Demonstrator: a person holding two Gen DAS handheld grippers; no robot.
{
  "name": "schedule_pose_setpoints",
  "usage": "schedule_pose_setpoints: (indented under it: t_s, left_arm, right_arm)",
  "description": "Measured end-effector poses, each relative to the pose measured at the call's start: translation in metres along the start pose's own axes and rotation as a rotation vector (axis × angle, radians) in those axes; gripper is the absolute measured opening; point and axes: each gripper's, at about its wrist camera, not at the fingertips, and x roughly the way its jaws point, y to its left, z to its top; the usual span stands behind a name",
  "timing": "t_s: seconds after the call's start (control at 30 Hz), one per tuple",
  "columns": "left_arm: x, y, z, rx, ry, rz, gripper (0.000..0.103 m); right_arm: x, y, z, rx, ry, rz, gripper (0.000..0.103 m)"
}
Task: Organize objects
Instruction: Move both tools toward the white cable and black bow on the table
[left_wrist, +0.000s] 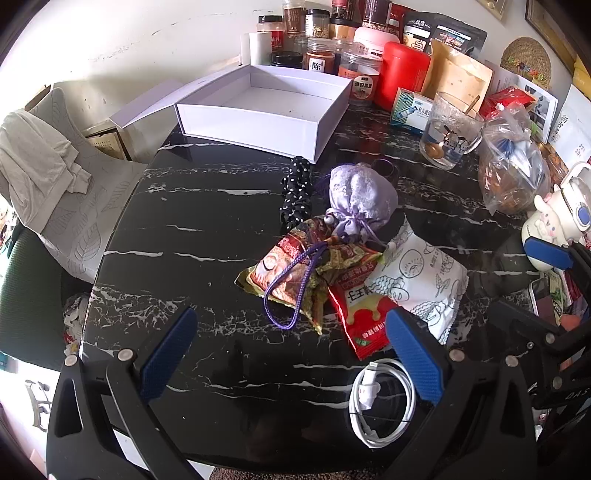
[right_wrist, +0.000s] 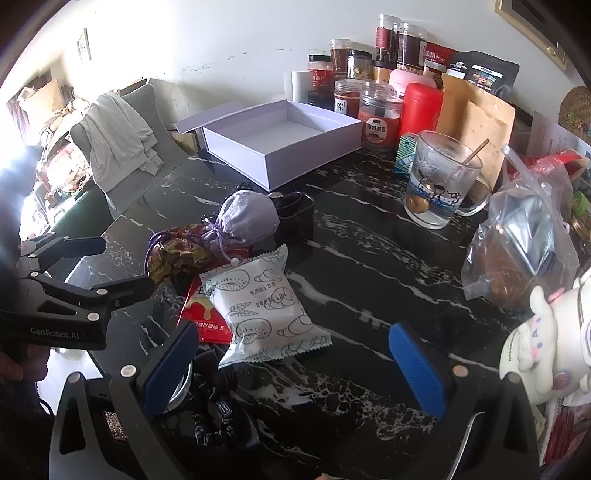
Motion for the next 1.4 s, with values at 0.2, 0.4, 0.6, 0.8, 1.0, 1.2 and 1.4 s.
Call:
schedule_pose_setpoints:
  t_s: [0.2,0.4,0.6,0.8,1.0,1.2,1.4]
  left_arm:
    - [-0.002,0.001,-0.001,0.0,-0.002,-0.001,0.102]
    - [-0.005,-0.001,-0.003,0.008,-0.006,-0.002,0.102]
    - [-0.008,-0.003,-0.005,0.008,-0.011,-0.001,0.102]
    - [-0.012,-0.003,-0.007,0.007,-0.015,0.0,0.102]
    - [-0.017,-0.007,-0.015,0.01,-0.017,-0.006,0.102]
    - [-0.02,-0.012,-0.03,0.008,-0.004,-0.017,0.102]
    - [-0.022,-0.018,-0.046,0.012,0.01,-0.031,0.102]
  right_arm:
    - [-0.002,0.002,0.0,-0.002,-0.003,-0.002,0.102]
    - [-0.003,0.003,-0.001,-0.004,-0.004,-0.006,0.102]
    - [-0.007,0.003,-0.005,-0.001,-0.01,-0.007,0.102]
    - [-0.01,0.004,-0.006,-0.002,-0.015,-0.006,0.102]
    - [-0.014,0.005,-0.012,0.0,-0.018,-0.005,0.102]
    - [-0.018,0.007,-0.024,0.002,-0.016,-0.012,0.102]
    - [-0.022,0.008,-0.039,0.01,-0.01,-0.013,0.102]
